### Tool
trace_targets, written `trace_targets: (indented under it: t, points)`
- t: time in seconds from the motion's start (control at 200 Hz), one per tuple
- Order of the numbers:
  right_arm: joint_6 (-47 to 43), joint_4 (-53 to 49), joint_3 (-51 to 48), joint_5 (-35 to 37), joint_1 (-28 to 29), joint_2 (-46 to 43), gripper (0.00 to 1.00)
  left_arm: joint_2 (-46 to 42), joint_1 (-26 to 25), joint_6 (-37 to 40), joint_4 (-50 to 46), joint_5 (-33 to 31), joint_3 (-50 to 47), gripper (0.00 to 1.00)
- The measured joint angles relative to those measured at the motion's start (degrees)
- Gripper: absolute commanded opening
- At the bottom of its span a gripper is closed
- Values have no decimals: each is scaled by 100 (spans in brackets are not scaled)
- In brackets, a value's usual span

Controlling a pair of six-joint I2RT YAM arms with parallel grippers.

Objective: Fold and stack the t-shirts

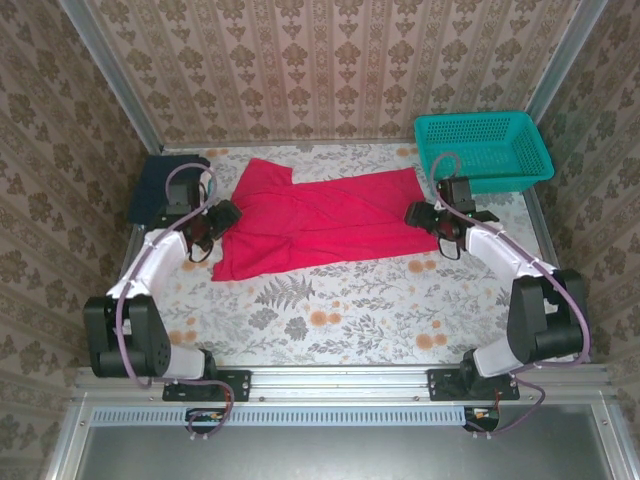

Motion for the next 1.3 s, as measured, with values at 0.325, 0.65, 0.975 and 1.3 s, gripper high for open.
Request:
trace_targets:
  t: [0.325, 0.65, 0.975, 1.3]
  points:
    - [90, 146, -7, -162, 251, 1292, 61, 339, -164, -308, 1062, 59, -1252, 75]
    - [299, 20, -332, -98, 59, 1075, 56, 105, -168, -549, 1773, 33, -2085, 74]
    - [544, -356, -1578, -50, -184, -254, 56, -1473, -595, -929, 896, -17, -2959, 75]
    - [570, -804, -1725, -160, -129, -1182, 68, -2299, -979, -1176, -540, -267, -2651, 77]
